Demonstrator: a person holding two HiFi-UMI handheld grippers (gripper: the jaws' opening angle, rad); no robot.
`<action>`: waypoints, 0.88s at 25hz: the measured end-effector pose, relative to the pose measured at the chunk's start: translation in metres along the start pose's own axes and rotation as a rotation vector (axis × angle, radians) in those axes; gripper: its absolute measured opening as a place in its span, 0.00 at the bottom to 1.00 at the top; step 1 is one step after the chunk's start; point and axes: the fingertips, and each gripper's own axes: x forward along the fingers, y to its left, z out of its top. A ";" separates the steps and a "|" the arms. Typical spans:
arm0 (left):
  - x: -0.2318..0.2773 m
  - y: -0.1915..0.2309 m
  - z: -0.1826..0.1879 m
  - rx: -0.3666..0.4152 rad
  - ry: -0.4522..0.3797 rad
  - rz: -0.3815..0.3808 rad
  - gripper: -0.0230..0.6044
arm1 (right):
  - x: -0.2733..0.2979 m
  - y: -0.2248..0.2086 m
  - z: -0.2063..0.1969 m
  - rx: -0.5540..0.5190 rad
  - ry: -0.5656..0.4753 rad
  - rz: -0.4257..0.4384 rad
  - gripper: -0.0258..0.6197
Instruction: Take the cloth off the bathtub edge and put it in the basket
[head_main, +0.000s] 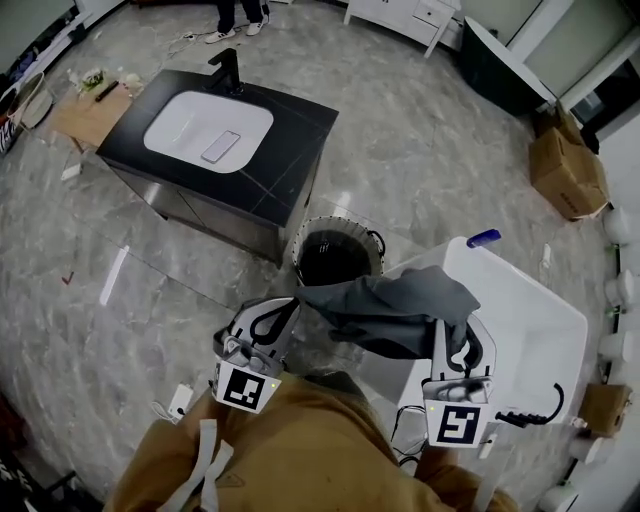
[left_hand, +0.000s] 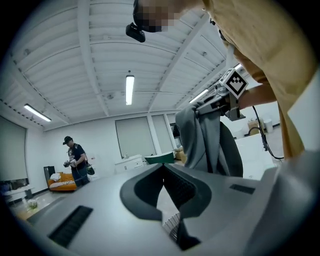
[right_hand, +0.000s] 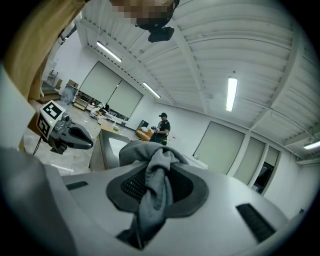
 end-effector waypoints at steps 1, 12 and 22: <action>0.001 0.004 0.000 0.009 -0.004 -0.008 0.05 | 0.004 0.004 0.005 0.002 -0.007 -0.003 0.16; 0.025 0.013 -0.016 -0.027 0.012 -0.043 0.05 | 0.048 0.038 -0.006 -0.006 0.027 0.106 0.16; 0.075 0.007 -0.016 -0.037 0.000 -0.082 0.05 | 0.081 0.012 -0.015 -0.023 0.010 0.103 0.16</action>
